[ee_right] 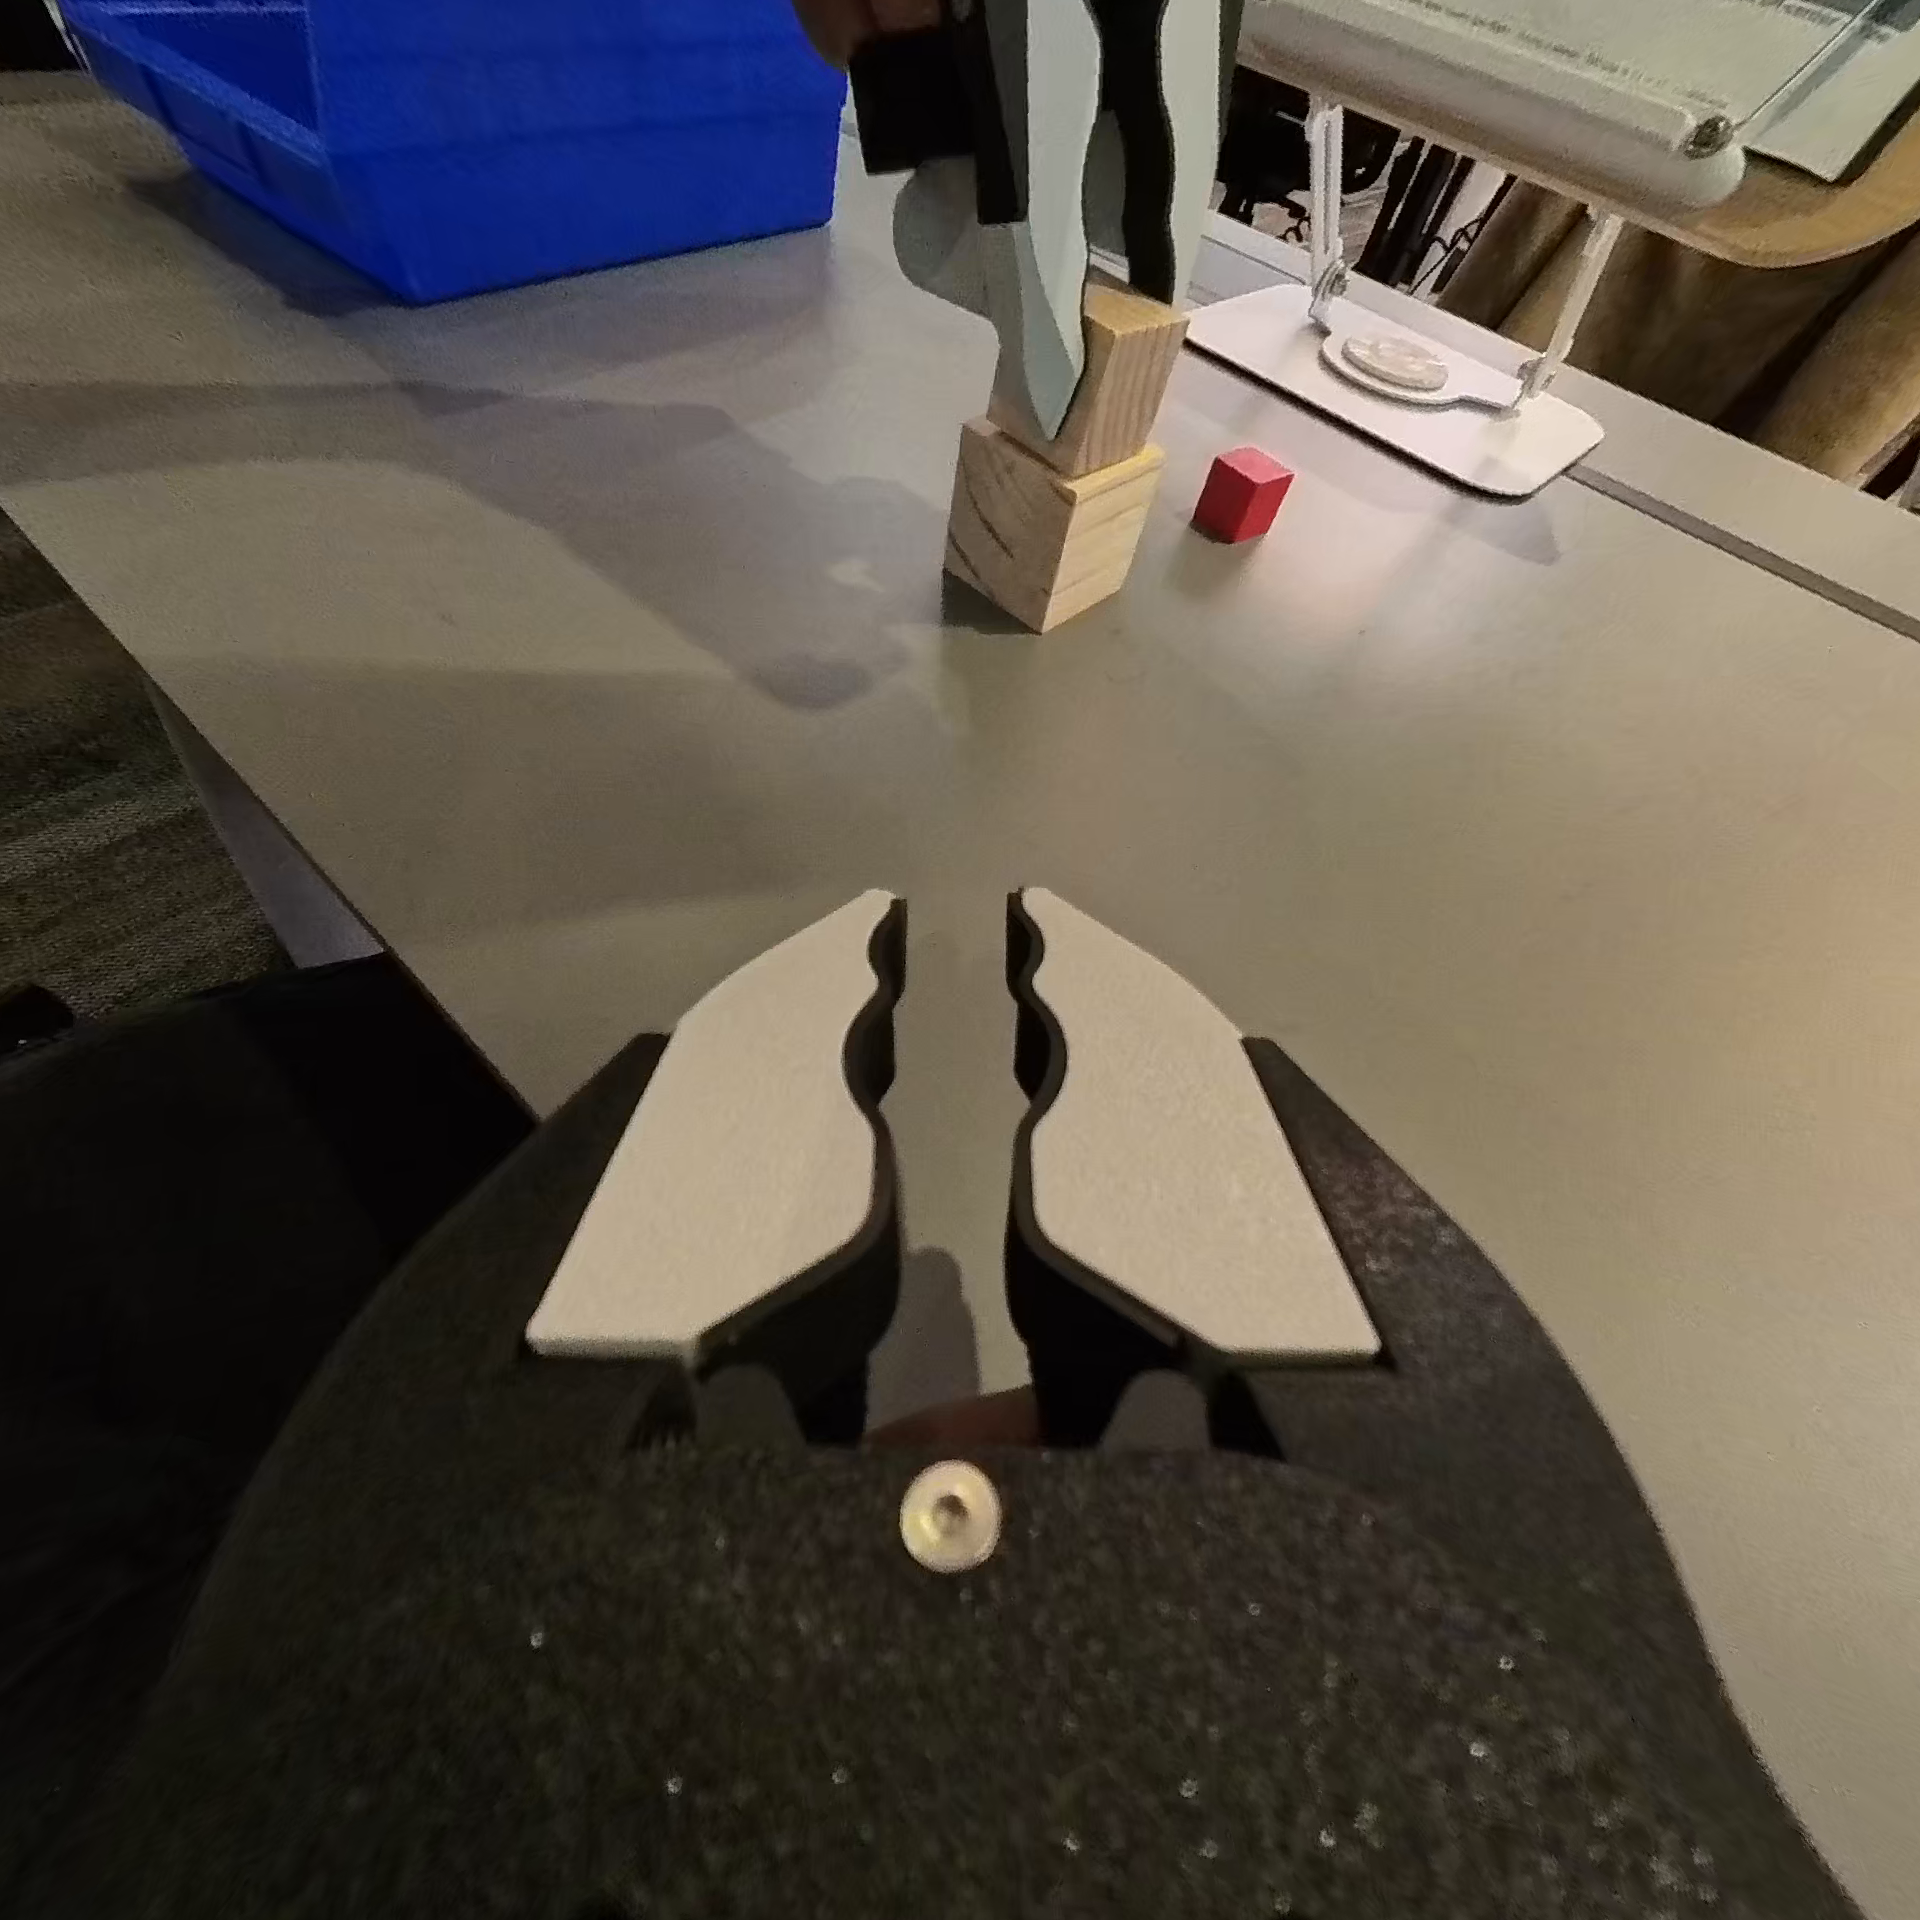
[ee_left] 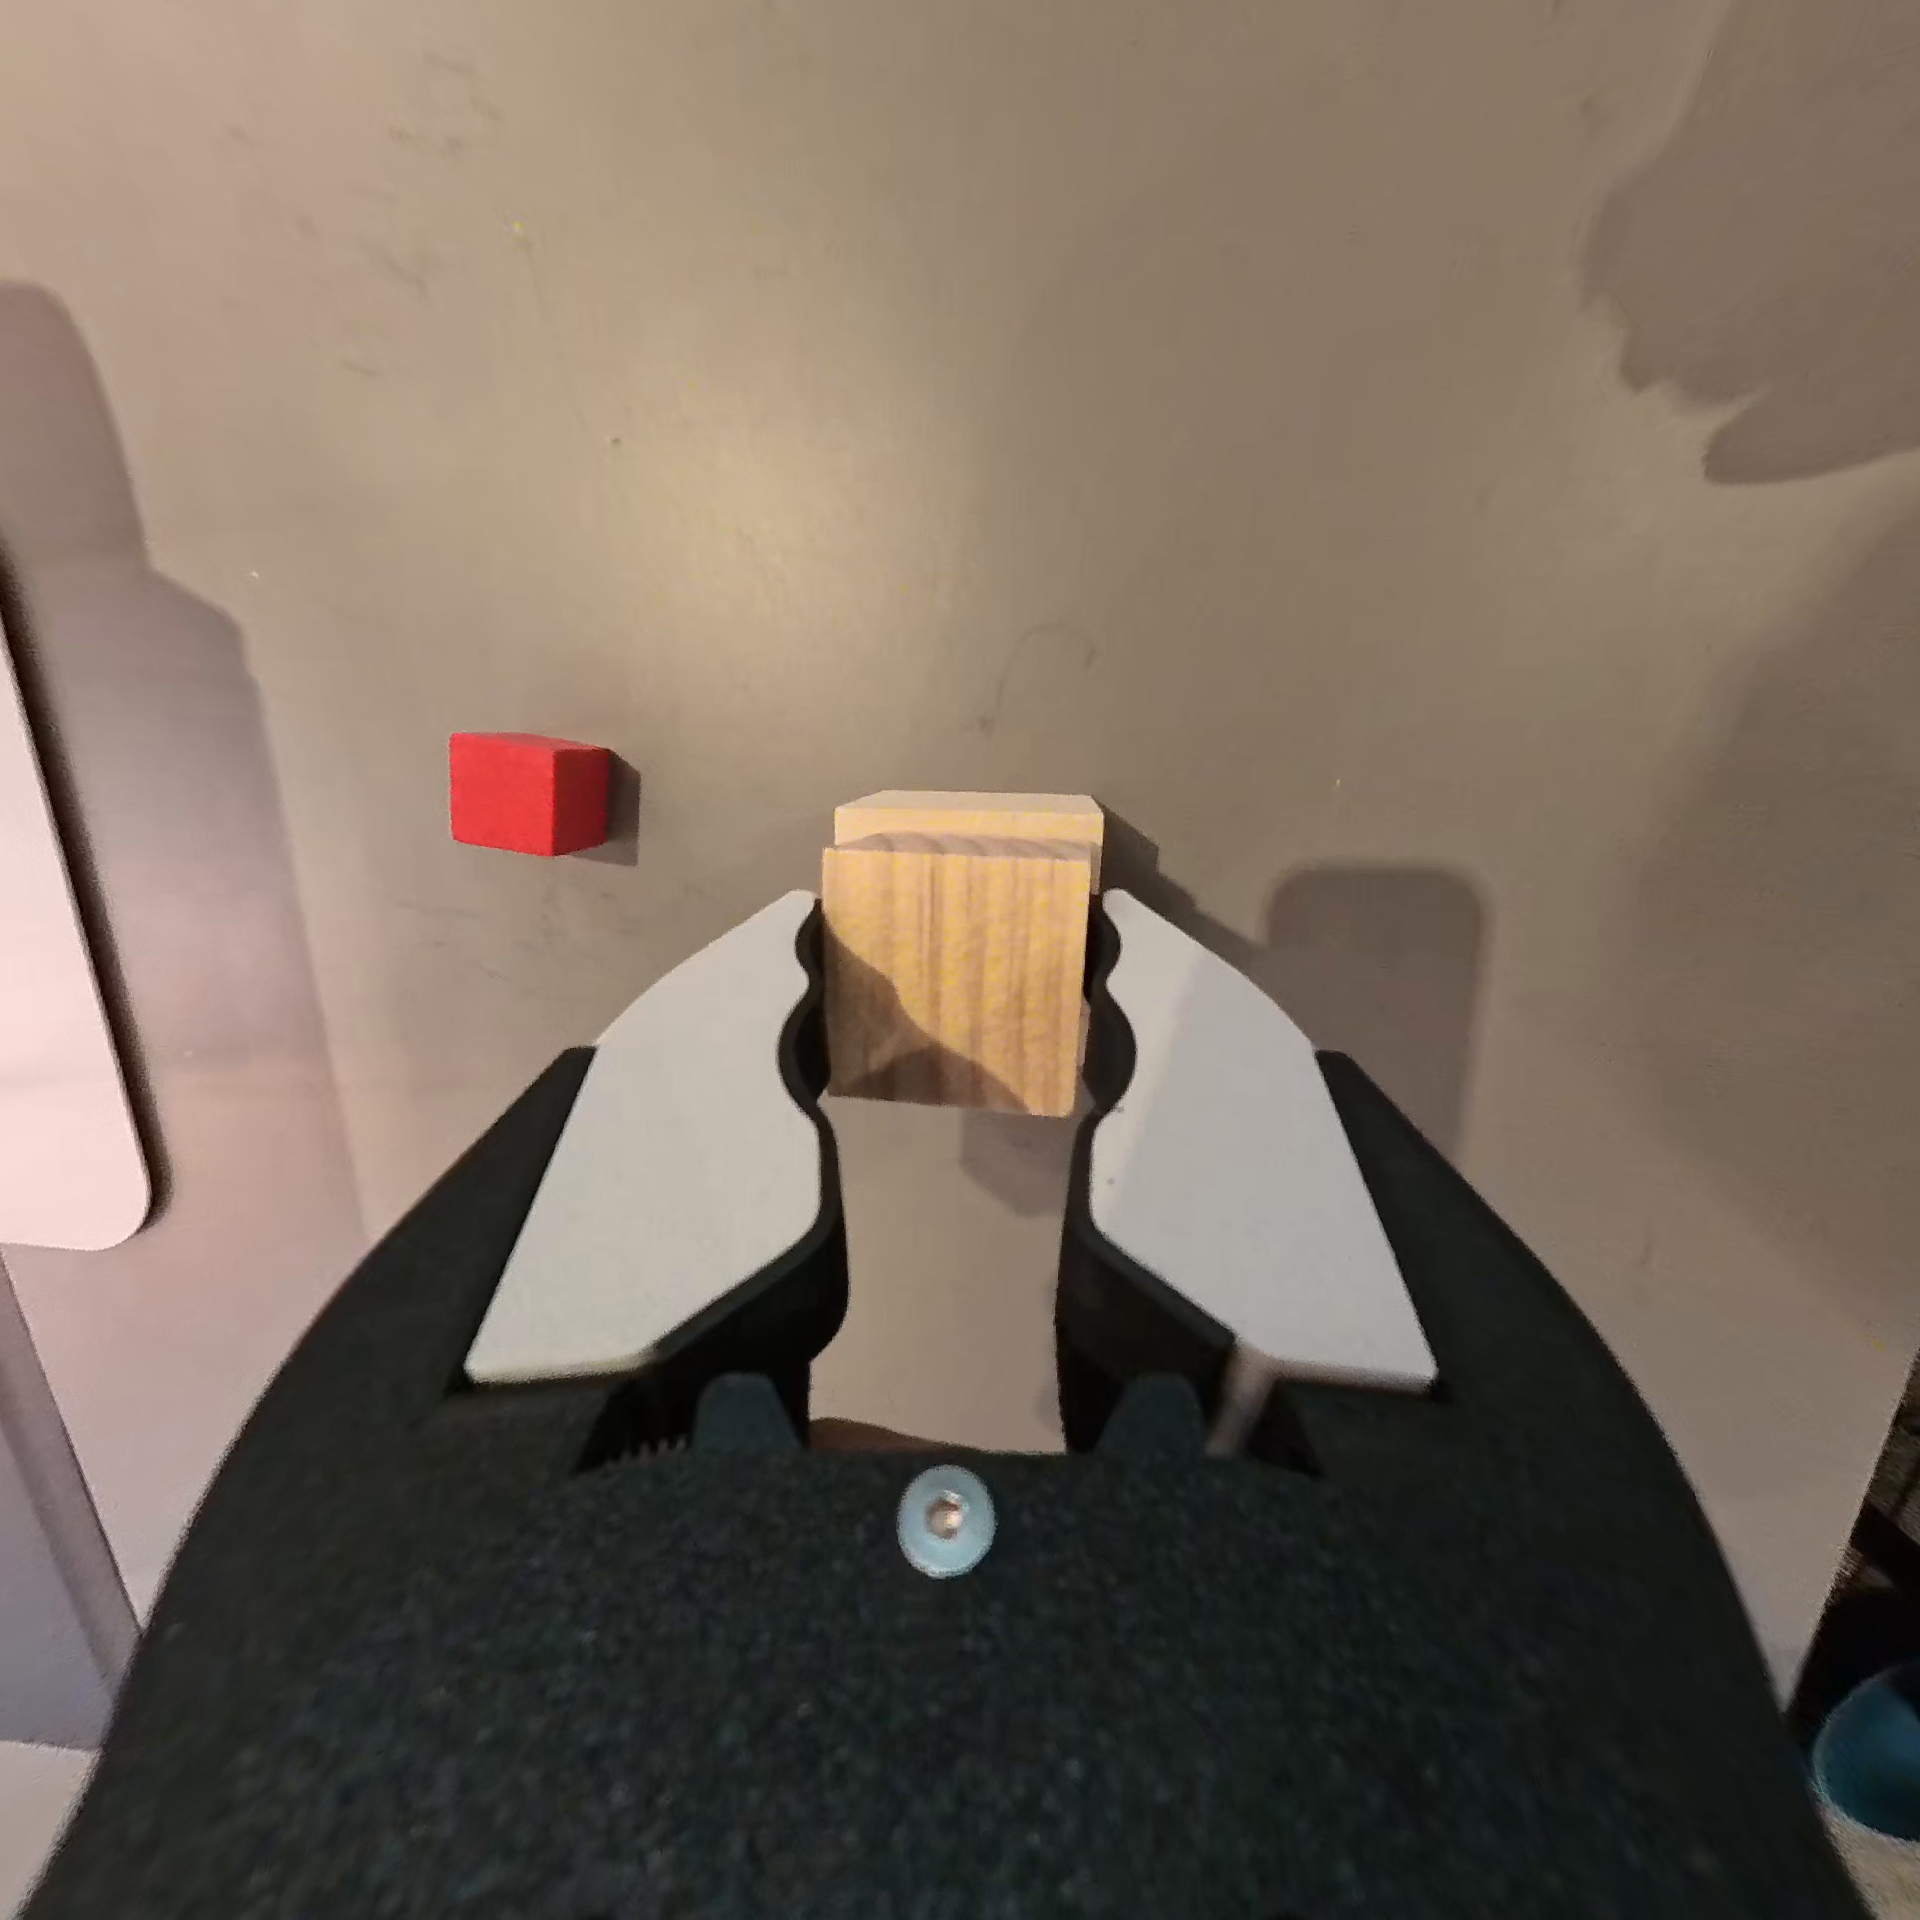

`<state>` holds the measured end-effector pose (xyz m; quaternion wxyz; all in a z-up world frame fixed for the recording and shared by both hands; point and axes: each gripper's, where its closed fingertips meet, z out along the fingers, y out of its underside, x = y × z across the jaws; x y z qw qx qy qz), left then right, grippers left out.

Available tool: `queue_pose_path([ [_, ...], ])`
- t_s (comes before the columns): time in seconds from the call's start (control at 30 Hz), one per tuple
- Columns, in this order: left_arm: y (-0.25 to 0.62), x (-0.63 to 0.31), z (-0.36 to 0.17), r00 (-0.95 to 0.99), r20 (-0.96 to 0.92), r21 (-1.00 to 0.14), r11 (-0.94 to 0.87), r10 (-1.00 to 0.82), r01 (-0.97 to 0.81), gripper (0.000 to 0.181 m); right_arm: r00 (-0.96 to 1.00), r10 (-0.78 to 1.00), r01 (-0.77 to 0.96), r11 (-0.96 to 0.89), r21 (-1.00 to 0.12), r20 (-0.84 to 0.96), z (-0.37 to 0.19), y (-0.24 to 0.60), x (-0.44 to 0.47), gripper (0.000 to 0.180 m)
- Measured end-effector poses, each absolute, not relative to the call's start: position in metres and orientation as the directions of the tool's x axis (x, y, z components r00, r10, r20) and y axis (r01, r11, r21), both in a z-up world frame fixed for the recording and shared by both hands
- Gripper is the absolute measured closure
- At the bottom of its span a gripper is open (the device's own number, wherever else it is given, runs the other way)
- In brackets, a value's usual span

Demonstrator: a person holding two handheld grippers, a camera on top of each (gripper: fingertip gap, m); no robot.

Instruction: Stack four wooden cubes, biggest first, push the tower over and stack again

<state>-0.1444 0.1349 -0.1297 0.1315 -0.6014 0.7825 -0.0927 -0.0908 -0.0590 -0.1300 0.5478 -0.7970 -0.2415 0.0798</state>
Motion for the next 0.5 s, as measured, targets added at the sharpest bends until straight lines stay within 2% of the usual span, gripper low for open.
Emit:
queue_pose_path([
  [0.23,0.136,-0.148,-0.133,-0.257,-0.131,-0.292,0.285,-0.958,-0.913,0.135,0.868,0.475,0.307,-0.282,-0.909,0.146,-0.131,-0.060,-0.092,0.162],
  [0.33,0.137,-0.151,-0.126,-0.239,-0.148,-0.297,0.274,-0.960,-0.915,0.117,0.869,0.473,0.303,-0.282,-0.910,0.143,-0.130,-0.060,-0.091,0.162],
  [0.5,0.129,-0.155,-0.079,-0.108,-0.256,-0.436,0.214,-0.961,-0.874,0.101,0.875,0.471,0.277,-0.288,-0.917,0.116,-0.127,-0.060,-0.088,0.162],
])
